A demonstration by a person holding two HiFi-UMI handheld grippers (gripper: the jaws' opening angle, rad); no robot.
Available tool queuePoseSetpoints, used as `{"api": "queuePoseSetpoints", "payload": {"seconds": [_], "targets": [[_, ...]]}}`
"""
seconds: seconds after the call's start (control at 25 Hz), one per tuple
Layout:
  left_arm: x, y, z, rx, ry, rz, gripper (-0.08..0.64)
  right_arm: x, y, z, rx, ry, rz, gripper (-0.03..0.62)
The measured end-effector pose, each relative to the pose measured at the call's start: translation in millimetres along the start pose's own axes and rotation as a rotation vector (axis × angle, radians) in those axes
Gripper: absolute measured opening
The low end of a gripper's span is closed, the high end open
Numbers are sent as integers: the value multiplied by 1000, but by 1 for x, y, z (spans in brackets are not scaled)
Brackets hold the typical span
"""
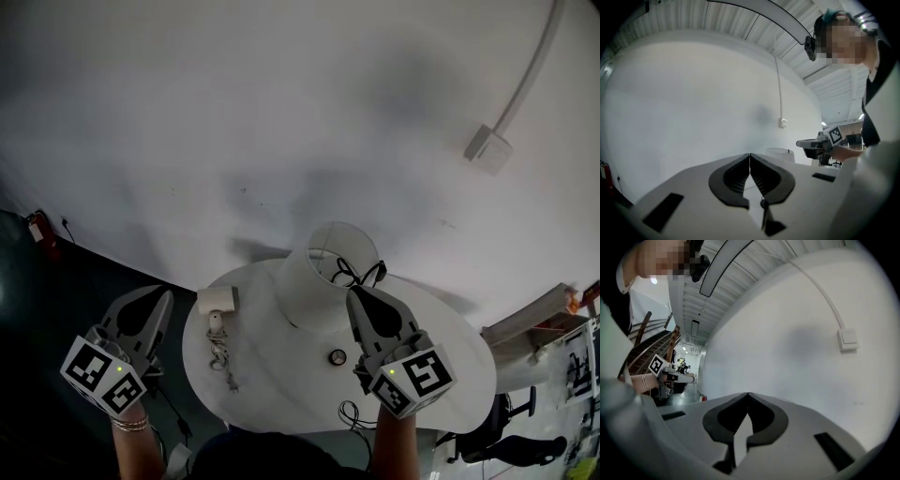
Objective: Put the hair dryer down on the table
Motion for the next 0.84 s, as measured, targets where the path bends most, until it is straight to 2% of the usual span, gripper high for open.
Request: {"api": "queuePoseSetpoints", "payload": {"seconds": [0.84], "targets": [[-10,-9,13,-17,20,-16,18,-1,15,12,-26,-5,25,17]]}}
Point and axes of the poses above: the fingertips, and each gripper's own axes: y backward along the fingers, z to its right, x out of its top, the point moved 9 cm from there along y, backward along the fingers, and after that the axes turned 15 degrees about -y, right-handed, at the moved point
